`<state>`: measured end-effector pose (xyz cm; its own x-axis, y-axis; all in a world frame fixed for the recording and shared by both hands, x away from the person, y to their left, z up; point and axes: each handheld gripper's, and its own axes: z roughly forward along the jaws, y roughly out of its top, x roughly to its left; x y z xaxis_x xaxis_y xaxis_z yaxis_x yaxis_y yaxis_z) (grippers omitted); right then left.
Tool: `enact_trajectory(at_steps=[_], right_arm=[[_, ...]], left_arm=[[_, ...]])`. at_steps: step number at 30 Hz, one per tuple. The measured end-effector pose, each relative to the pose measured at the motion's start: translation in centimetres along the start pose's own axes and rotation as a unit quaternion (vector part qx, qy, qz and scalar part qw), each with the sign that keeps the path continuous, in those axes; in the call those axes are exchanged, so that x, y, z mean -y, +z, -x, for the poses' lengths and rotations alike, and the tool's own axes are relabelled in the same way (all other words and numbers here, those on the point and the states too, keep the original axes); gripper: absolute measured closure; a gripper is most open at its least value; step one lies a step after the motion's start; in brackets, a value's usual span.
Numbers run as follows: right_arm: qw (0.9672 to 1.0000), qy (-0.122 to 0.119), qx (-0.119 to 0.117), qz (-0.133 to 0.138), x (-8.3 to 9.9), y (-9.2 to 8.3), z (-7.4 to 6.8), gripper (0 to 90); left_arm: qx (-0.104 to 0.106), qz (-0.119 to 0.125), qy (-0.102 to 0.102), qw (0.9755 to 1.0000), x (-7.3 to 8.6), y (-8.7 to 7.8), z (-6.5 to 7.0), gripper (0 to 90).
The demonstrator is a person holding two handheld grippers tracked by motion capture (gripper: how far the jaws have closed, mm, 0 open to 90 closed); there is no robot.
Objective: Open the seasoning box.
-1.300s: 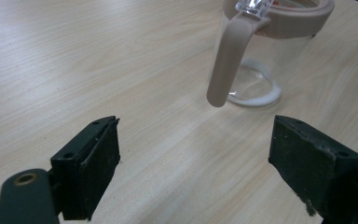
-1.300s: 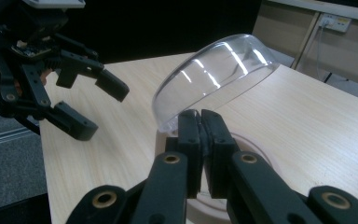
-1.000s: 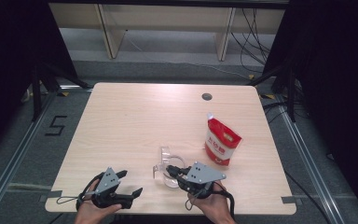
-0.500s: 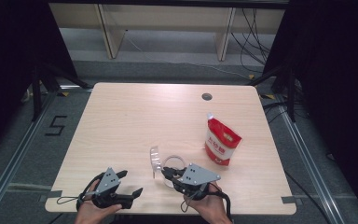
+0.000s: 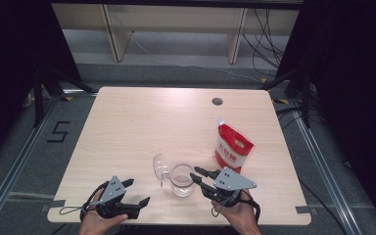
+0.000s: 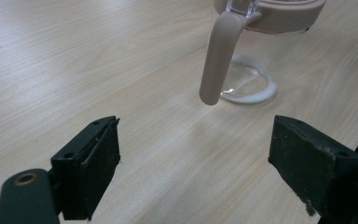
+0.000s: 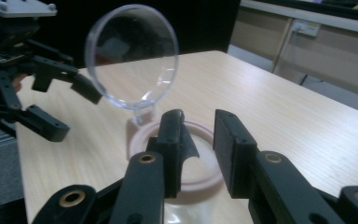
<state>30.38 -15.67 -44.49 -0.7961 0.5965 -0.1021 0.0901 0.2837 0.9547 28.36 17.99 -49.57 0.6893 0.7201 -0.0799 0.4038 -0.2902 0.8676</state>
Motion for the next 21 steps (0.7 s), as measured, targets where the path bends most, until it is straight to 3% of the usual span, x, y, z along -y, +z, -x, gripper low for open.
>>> enact_trajectory(at_steps=[3,4,5,6,8,9,10,11,13,14,15,16,18,19,20,21], right_arm=[[0.9999,0.003,0.011,-0.003,0.2,-0.7,0.6,69.0],[0.9997,0.023,0.011,-0.005,0.7,-1.2,1.0,66.8],[0.9997,0.023,0.011,-0.005,0.7,-1.2,1.0,66.8],[0.9993,0.022,0.030,-0.001,1.1,-1.8,1.5,62.0],[0.9994,0.023,0.027,-0.006,1.3,-2.0,1.7,59.9],[0.9988,0.037,0.030,-0.014,1.5,-2.3,1.8,57.2],[0.9986,0.037,0.035,-0.014,1.7,-2.5,2.1,55.3],[0.9975,0.058,0.035,-0.018,2.1,-2.8,2.4,51.7],[0.9976,0.054,0.039,-0.018,2.2,-2.9,2.4,50.4],[0.9979,0.040,0.049,-0.014,2.4,-3.1,2.7,48.4],[0.9976,0.054,0.040,-0.020,2.5,-3.2,2.7,46.6],[0.9971,0.052,0.046,-0.031,2.7,-3.4,2.9,41.8],[0.9966,0.054,0.053,-0.033,2.9,-3.6,3.0,40.5],[0.9959,0.067,0.050,-0.036,3.0,-3.7,3.0,40.2],[0.9967,0.058,0.048,-0.031,3.2,-3.8,3.2,39.7],[0.9956,0.065,0.058,-0.036,3.3,-4.0,3.2,38.7]], left_arm=[[-0.001,-0.004,0.007,1.0000,0.0,-0.1,-0.1,15.7],[0.001,0.000,0.005,1.0000,0.0,-0.1,-0.1,15.7],[0.001,0.000,0.005,1.0000,0.0,-0.1,-0.1,15.7],[0.002,0.002,0.011,0.9999,0.0,-0.2,-0.3,15.7],[0.003,0.001,0.016,0.9999,-0.1,-0.2,-0.3,15.7],[0.002,0.001,0.004,1.0000,-0.1,-0.1,-0.2,15.7],[0.002,0.000,0.006,1.0000,-0.1,-0.1,-0.2,15.7],[0.002,0.000,0.008,1.0000,-0.1,-0.1,-0.1,15.7],[0.004,0.001,0.007,1.0000,-0.1,-0.1,-0.1,15.7],[0.003,0.000,0.008,1.0000,-0.1,-0.1,-0.1,15.7],[0.000,-0.002,0.009,1.0000,-0.1,-0.2,-0.1,15.7],[0.001,-0.001,0.007,1.0000,-0.1,-0.2,-0.1,15.7],[0.001,0.000,0.006,1.0000,-0.1,-0.2,-0.2,15.7],[0.002,0.004,0.006,1.0000,-0.1,-0.2,-0.2,15.7],[0.002,0.004,0.005,1.0000,-0.2,-0.2,-0.2,15.7],[-0.002,0.003,0.004,1.0000,-0.2,-0.2,-0.2,15.7]])
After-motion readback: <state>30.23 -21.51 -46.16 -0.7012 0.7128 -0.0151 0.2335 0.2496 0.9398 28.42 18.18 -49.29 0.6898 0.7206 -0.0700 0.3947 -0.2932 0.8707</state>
